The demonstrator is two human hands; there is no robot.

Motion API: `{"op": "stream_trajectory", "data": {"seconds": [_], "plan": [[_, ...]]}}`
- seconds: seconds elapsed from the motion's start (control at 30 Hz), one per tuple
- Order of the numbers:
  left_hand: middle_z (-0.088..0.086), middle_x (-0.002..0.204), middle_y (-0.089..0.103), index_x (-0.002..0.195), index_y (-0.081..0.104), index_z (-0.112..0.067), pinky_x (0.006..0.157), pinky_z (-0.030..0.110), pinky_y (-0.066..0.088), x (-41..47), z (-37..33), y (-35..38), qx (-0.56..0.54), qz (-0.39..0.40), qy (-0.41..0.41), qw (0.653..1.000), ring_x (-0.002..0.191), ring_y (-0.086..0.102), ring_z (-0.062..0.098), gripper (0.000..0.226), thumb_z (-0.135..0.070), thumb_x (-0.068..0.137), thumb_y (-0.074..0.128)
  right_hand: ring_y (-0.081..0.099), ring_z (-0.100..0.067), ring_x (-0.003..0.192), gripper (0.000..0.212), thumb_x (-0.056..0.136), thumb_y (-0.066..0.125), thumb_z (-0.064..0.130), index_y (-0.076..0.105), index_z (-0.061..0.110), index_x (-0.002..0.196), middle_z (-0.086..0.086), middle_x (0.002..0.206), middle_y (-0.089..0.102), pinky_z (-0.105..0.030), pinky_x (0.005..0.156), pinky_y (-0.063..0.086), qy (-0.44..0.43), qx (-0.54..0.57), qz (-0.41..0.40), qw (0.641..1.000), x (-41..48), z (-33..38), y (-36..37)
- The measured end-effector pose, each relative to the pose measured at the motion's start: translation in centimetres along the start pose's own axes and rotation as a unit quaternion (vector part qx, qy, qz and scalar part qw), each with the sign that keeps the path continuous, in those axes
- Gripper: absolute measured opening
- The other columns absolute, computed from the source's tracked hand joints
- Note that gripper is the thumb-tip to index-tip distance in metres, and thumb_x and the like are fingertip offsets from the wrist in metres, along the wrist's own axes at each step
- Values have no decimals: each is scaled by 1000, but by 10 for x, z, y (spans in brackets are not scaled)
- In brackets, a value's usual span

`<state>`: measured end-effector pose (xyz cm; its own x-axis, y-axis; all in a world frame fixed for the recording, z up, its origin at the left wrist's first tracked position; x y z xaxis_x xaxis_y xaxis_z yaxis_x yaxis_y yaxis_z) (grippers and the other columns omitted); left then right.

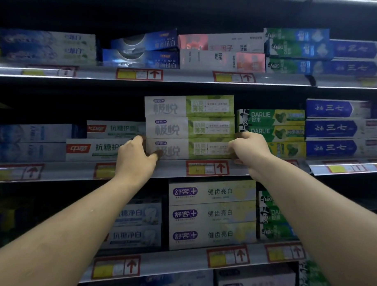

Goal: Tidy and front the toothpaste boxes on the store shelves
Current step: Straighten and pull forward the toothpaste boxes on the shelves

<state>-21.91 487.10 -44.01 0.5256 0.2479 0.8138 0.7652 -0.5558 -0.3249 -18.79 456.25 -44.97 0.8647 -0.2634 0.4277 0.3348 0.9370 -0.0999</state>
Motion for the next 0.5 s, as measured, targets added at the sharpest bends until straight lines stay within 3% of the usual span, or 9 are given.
{"op": "stream_trajectory", "data": {"seconds": [0.17,0.3,0.4,0.5], "plan": [[7,105,69,110,65,-10,83,39,54,-1,0,1,-6,3,6,1000,98,63,27,35,-33,87,78,67,-25,101,30,90,60,4,69,18,116,-1,109,72,-45,93,58,-5,-11,4,1000,0,1,0],[12,115,65,118,63,-7,82,32,46,-1,-1,5,-2,13,-6,1000,104,60,28,39,-31,89,75,68,-26,99,37,92,58,5,66,18,125,-1,109,72,-48,90,60,-14,-41,8,999,-1,4,0],[11,113,58,114,58,-5,79,32,39,3,-3,3,-4,20,-29,999,96,49,24,36,-30,91,71,70,-27,89,40,91,55,-1,65,18,125,-4,106,70,-51,80,62,-42,-93,-1,995,-3,16,-5],[11,108,48,112,55,-4,78,34,37,17,-8,-12,-9,2,-40,999,96,46,26,30,-24,94,66,64,-13,76,36,92,52,-2,67,19,117,5,95,67,-39,73,63,-111,-135,-26,984,-5,43,-11]]}}
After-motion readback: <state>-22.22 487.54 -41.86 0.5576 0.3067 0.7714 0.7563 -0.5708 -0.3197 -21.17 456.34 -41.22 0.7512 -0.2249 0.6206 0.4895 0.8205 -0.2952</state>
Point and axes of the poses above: each hand's wrist, its own x-axis towards the middle knuckle, its own y-axis out of the palm, z = x × y, the point moved 10 cm from there along x, towards the middle knuckle
